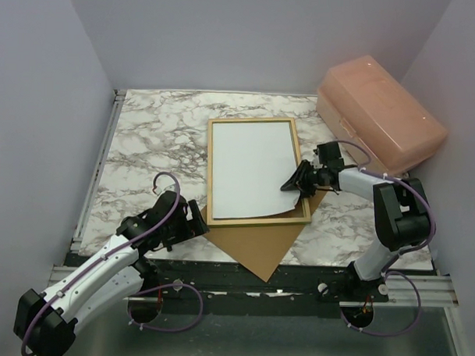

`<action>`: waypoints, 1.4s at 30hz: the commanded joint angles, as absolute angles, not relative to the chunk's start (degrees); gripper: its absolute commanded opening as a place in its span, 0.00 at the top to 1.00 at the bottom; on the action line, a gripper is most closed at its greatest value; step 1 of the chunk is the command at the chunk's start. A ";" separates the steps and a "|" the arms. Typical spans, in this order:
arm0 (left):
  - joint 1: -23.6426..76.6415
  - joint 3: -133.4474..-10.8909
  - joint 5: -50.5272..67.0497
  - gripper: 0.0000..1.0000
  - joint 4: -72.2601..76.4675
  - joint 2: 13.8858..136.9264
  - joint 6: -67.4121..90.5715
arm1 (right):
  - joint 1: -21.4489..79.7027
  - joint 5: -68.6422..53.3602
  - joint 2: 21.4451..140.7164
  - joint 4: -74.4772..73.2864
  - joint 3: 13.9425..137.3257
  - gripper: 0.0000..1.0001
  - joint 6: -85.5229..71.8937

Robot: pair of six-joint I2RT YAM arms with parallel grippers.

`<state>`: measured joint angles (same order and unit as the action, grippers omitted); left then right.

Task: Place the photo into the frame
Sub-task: Place the photo in the photo frame.

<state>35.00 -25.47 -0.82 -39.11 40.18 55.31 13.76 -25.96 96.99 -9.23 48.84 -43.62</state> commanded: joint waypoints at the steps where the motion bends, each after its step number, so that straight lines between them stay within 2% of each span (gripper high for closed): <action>1: 35.24 -24.70 -0.01 0.03 -39.19 40.16 55.37 | 13.45 -26.38 97.49 -13.18 51.90 0.54 -39.02; 4: 35.23 -24.43 -0.02 0.03 -39.11 39.69 55.46 | 13.45 -24.58 95.99 -16.59 53.51 0.38 -36.91; 10: 35.20 -25.01 -0.03 0.03 -38.87 40.22 55.15 | 13.54 -20.07 93.40 -25.09 58.54 0.18 -32.60; 19: 35.24 -25.08 1.82 0.03 -37.37 42.60 55.11 | 13.69 -13.20 90.33 -32.05 61.61 0.19 -27.91; 22: 35.24 -25.23 2.19 0.03 -36.62 43.24 54.94 | 14.33 -12.79 89.93 -32.72 61.58 0.25 -27.26; 26: 35.24 -26.36 3.06 0.03 -34.76 45.45 54.20 | 15.82 -14.10 89.91 -32.03 60.28 0.44 -27.02; 28: 35.27 -27.50 3.62 0.05 -33.38 47.11 53.26 | 16.94 -14.86 89.89 -31.15 59.41 0.51 -27.30; 30: 35.25 -29.48 4.03 0.09 -31.76 49.54 52.04 | 17.88 -15.79 90.25 -30.10 58.62 0.63 -27.63; 35: 35.32 -37.57 4.24 0.33 -30.11 58.52 48.18 | 18.98 -15.26 91.90 -29.51 57.61 0.85 -27.57; 37: 35.47 -41.44 3.62 0.41 -30.41 62.15 46.72 | 19.20 -14.66 92.07 -30.28 57.40 0.89 -27.19; 42: 35.51 -49.63 2.90 0.55 -29.06 70.86 42.83 | 19.70 -13.54 89.91 -32.01 55.77 0.93 -26.42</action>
